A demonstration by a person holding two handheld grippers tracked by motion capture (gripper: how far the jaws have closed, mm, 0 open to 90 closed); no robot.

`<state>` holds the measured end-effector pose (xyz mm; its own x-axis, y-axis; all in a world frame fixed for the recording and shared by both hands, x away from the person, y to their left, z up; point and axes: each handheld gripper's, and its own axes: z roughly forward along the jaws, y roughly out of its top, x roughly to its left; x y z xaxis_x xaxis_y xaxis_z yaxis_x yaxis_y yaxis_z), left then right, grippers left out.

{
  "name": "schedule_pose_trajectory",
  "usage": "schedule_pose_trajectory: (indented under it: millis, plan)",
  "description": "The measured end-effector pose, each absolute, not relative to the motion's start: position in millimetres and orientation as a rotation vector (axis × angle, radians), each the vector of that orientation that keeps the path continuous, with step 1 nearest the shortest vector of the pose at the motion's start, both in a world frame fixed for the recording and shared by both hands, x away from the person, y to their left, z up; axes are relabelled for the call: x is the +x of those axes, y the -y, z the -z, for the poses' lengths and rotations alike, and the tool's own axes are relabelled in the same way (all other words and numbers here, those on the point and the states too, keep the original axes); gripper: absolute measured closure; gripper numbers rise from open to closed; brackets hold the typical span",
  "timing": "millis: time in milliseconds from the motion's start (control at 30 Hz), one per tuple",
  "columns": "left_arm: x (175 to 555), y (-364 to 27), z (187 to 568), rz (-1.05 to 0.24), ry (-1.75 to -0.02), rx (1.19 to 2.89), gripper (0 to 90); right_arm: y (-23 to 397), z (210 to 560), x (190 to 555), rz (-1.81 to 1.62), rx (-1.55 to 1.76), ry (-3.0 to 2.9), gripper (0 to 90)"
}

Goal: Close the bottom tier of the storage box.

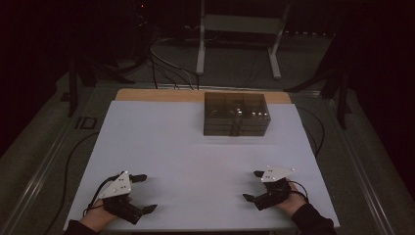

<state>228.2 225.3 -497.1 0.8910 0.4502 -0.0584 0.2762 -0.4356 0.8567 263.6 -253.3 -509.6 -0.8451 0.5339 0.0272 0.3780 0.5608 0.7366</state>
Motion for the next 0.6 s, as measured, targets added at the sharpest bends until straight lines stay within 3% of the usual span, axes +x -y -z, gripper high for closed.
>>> schedule_pose_trajectory:
  millis: [600]
  plan:
    - [228.5,-225.1,497.5,-0.215,-0.525,2.052,0.1,276.0,510.9,256.7,-1.130,0.775,-2.609,8.6]
